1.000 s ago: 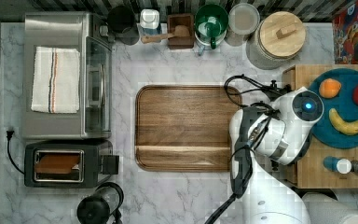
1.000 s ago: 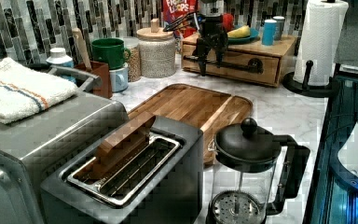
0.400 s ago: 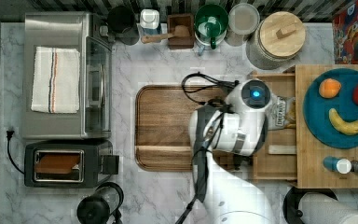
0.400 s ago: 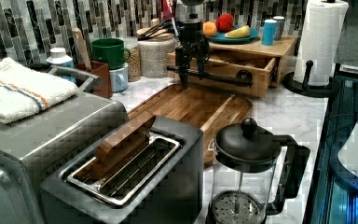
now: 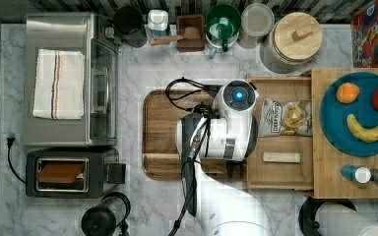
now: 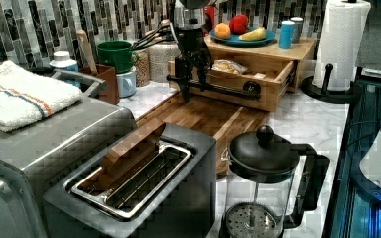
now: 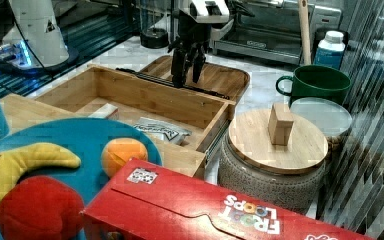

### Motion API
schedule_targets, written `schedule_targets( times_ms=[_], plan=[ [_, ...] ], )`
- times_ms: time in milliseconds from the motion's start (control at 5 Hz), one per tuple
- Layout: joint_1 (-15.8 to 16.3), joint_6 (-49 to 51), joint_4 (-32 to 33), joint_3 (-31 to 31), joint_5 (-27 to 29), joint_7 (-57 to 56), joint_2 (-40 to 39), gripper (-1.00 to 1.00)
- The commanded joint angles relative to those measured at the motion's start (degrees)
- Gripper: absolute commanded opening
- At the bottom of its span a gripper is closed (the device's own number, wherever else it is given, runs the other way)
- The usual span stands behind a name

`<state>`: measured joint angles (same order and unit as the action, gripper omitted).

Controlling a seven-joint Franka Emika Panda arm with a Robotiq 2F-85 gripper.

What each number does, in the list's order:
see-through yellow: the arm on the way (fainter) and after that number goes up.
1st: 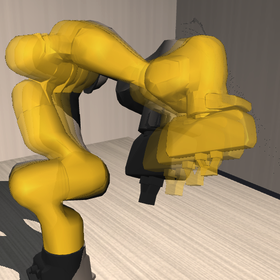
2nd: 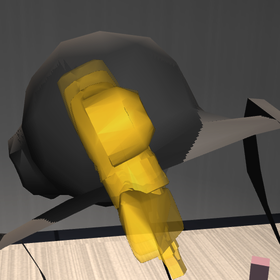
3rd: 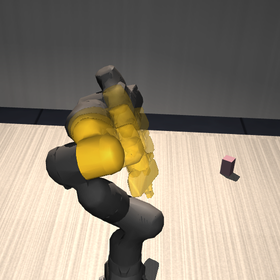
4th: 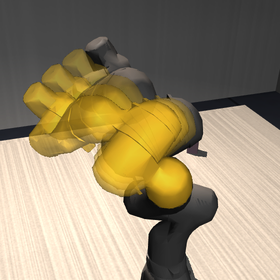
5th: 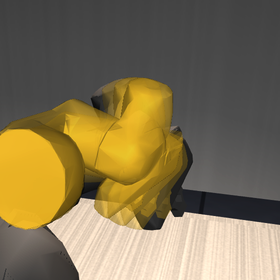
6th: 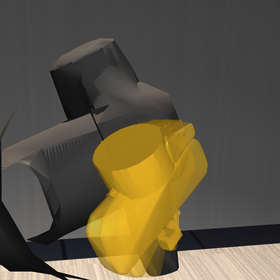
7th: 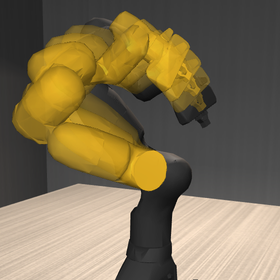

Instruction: Open the drawer.

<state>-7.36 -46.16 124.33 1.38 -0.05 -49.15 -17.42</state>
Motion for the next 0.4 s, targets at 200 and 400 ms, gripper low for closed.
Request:
schedule_targets(
  times_ms=[200, 400],
  plan=[
    [6.7, 1.2, -1.6, 0.8, 3.5, 3.3, 3.3, 1.00],
    [4.7, 1.1, -1.5, 2.9, 2.8, 3.8, 3.3, 1.00]
  ],
)
